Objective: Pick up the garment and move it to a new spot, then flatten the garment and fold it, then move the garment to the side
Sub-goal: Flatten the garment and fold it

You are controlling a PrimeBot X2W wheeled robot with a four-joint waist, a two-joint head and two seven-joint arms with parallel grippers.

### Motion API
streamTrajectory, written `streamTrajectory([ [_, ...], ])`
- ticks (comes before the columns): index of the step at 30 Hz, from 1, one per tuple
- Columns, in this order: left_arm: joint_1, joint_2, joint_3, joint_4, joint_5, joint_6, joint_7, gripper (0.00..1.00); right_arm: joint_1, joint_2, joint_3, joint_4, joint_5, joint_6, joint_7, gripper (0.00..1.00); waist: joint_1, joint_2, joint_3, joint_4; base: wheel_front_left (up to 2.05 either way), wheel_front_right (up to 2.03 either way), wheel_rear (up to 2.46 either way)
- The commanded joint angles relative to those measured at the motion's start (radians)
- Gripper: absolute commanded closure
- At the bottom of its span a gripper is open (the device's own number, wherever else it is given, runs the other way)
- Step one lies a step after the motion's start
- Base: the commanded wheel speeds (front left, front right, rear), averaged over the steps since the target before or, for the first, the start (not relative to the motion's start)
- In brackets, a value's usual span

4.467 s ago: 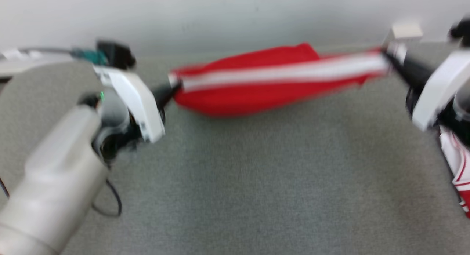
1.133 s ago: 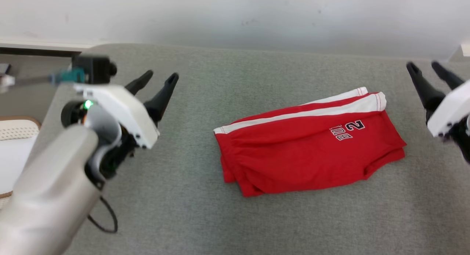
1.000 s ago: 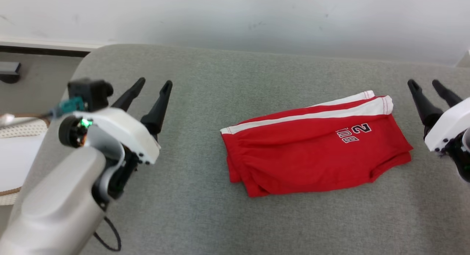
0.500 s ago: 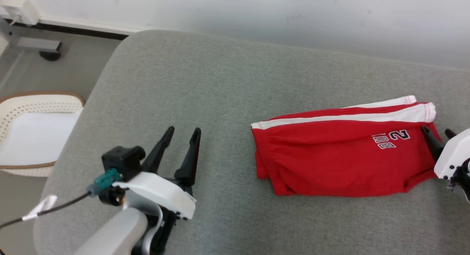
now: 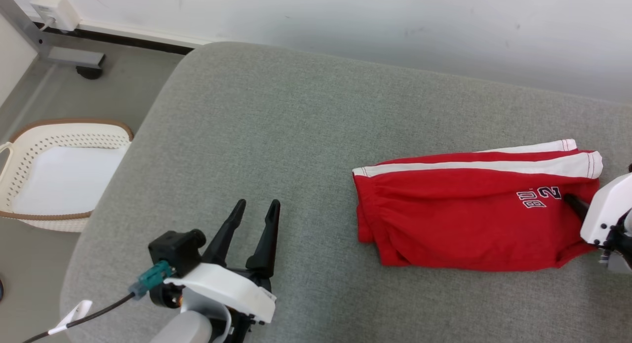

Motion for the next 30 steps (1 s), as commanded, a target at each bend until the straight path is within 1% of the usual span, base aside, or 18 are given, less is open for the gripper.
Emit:
streamTrajectory([
  [1,0.016,-0.001,0.008,0.007,0.013,-0.006,-0.001,0.0,0.046,0.037,0.017,-0.012,0.006,0.009,-0.002,1.0,0.0002,0.0,-0.005,-0.002,0.0,0.0,0.0],
  [7,0.026,-0.017,0.02,0.027,0.036,-0.028,-0.001,0.0,0.03,0.027,0.006,0.009,0.01,0.006,-0.082,1.0,0.0002,0.0,-0.032,-0.016,0.0,0.0,0.0],
  [13,0.045,-0.021,0.028,0.045,0.074,-0.044,-0.001,0.0,0.063,0.026,-0.02,0.018,0.041,0.005,-0.174,1.0,0.0002,0.0,-0.082,-0.056,0.0,0.0,0.0],
  [14,0.045,-0.021,0.028,0.045,0.074,-0.044,-0.001,0.0,0.063,0.026,-0.02,0.018,0.041,0.005,-0.174,1.0,0.0002,0.0,-0.082,-0.056,0.0,0.0,0.0],
  [19,0.08,-0.016,0.058,0.048,0.123,-0.039,-0.001,0.0,0.125,0.029,-0.036,-0.033,0.07,0.005,-0.263,1.0,0.0002,0.0,-0.135,-0.124,0.0,0.0,0.0],
  [22,0.105,-0.019,0.088,0.041,0.153,-0.048,-0.001,0.0,0.167,0.02,-0.037,-0.067,0.08,0.005,-0.306,1.0,0.0002,0.0,-0.162,-0.169,0.0,0.0,0.0],
  [24,0.137,-0.02,0.112,0.042,0.209,-0.052,-0.001,0.0,0.203,0.01,-0.036,-0.089,0.091,0.005,-0.336,1.0,0.0002,0.0,-0.182,-0.208,0.0,0.0,0.0],
  [25,0.137,-0.02,0.112,0.042,0.209,-0.052,-0.001,0.0,0.203,0.01,-0.036,-0.089,0.091,0.005,-0.336,1.0,0.0002,0.0,-0.182,-0.208,0.0,0.0,0.0],
  [28,0.173,-0.046,0.149,0.045,0.252,-0.062,-0.001,0.0,0.236,-0.007,-0.042,-0.106,0.11,0.005,-0.361,1.0,0.0002,0.0,-0.195,-0.243,0.0,0.0,0.0],
  [30,0.182,-0.052,0.157,0.046,0.26,-0.065,-0.001,0.0,0.242,-0.01,-0.042,-0.11,0.111,0.005,-0.366,1.0,0.0002,0.0,-0.197,-0.249,0.0,0.0,0.0],
])
